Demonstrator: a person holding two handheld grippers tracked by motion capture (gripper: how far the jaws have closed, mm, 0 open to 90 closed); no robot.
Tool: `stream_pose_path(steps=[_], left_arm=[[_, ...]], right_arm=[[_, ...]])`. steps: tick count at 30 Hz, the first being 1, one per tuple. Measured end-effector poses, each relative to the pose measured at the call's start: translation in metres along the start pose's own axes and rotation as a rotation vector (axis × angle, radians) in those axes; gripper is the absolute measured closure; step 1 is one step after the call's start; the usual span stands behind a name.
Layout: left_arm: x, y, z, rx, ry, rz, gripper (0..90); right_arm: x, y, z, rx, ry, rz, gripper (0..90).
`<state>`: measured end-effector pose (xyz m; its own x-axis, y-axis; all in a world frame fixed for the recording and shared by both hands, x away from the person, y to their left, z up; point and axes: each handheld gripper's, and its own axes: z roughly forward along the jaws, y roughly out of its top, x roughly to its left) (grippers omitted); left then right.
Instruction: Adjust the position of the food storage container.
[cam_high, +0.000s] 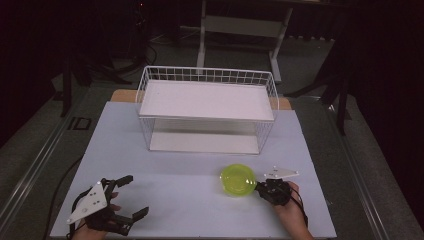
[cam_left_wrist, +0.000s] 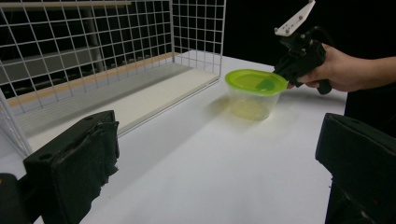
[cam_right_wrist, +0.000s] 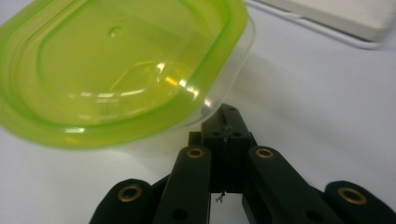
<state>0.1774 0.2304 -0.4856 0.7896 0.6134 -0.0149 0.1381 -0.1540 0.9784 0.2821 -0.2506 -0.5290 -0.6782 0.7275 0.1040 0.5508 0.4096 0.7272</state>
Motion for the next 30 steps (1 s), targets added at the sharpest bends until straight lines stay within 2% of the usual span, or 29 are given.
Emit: stream_pose_path(steps=[1, 6, 19, 30], left_arm=[[0.000, 0.000, 0.000, 0.000, 0.000, 0.001, 0.4], [-0.001, 0.000, 0.000, 0.001, 0.001, 0.002, 0.4], [-0.001, 0.000, 0.001, 0.005, -0.008, 0.002, 0.4], [-0.002, 0.000, 0.001, 0.007, -0.010, 0.003, 0.4]], right_arm=[[0.007, 0.001, 0.003, 0.002, 0.019, -0.014, 90.0], [0.018, 0.003, 0.010, 0.016, 0.040, -0.030, 90.0], [0.030, 0.020, 0.025, 0.016, 0.068, -0.059, 90.0], [0.050, 0.034, 0.046, 0.036, 0.108, -0.090, 90.0]])
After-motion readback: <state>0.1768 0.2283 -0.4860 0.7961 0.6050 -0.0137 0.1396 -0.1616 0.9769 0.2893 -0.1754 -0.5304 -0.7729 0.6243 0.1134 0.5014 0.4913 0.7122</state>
